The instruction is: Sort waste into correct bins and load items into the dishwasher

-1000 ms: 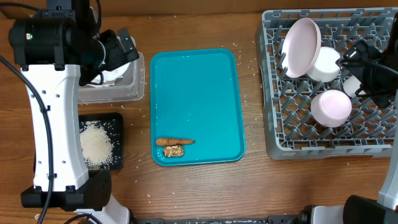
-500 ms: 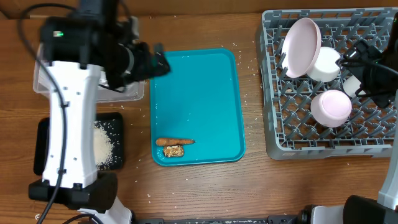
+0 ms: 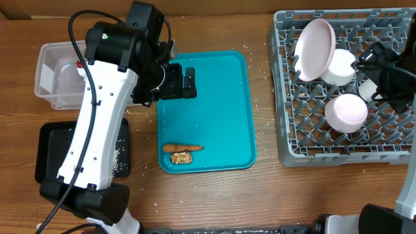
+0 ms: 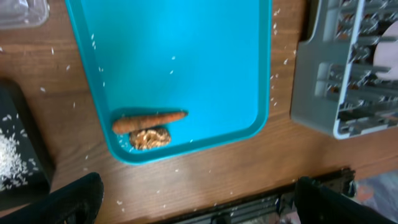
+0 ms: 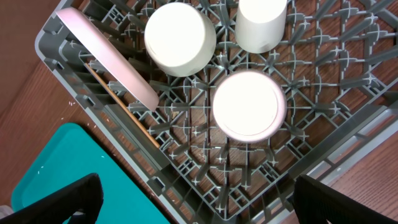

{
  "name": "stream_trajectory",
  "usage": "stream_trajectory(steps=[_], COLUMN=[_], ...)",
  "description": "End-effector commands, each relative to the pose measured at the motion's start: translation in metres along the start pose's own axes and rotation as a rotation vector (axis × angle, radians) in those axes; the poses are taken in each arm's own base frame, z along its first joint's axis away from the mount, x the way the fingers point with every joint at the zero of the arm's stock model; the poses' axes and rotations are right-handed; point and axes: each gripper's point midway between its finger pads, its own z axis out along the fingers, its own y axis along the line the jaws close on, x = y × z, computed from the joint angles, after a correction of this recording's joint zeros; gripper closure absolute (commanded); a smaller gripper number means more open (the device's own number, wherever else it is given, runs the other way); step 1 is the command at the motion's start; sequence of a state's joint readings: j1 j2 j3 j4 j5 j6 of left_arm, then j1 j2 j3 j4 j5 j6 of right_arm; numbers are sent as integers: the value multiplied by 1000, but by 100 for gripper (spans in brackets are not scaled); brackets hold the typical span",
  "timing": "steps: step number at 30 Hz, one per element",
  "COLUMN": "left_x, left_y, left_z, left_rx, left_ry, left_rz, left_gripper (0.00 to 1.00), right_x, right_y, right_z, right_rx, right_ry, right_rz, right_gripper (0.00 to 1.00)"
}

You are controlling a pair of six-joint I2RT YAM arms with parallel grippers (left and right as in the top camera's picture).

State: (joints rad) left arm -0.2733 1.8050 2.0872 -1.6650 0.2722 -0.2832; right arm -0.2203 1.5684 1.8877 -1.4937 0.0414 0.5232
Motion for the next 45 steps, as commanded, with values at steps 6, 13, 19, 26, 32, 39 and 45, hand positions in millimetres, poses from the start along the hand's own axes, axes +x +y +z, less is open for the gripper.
stream_trajectory(steps=[6, 13, 19, 26, 32, 39, 45], left_x=[34, 50, 65, 79, 71, 74, 82], left_y=[0, 7, 21, 36, 62, 71, 74], left_z=[61, 114, 142, 175, 188, 189, 197], left_rx=[-57, -74, -105, -152, -280, -345, -371], left_ry=[186, 247, 293, 294, 191, 152, 134], left_rz=[97, 108, 5, -258, -422, -605, -769], left_gripper=[0, 0, 0, 0, 0, 4, 4], right_x=[-3, -3, -3, -3, -3, -3, -3], right_y=[0, 0, 0, 0, 0, 0, 0], right_z=[-4, -4, -4, -4, -4, -4, -4], right_rx=[-1, -1, -1, -1, -1, -1, -1], right_ry=[-19, -19, -19, -19, -19, -19, -19], right_rz=[2, 2, 2, 2, 2, 2, 2], right_gripper=[0, 0, 0, 0, 0, 0, 0])
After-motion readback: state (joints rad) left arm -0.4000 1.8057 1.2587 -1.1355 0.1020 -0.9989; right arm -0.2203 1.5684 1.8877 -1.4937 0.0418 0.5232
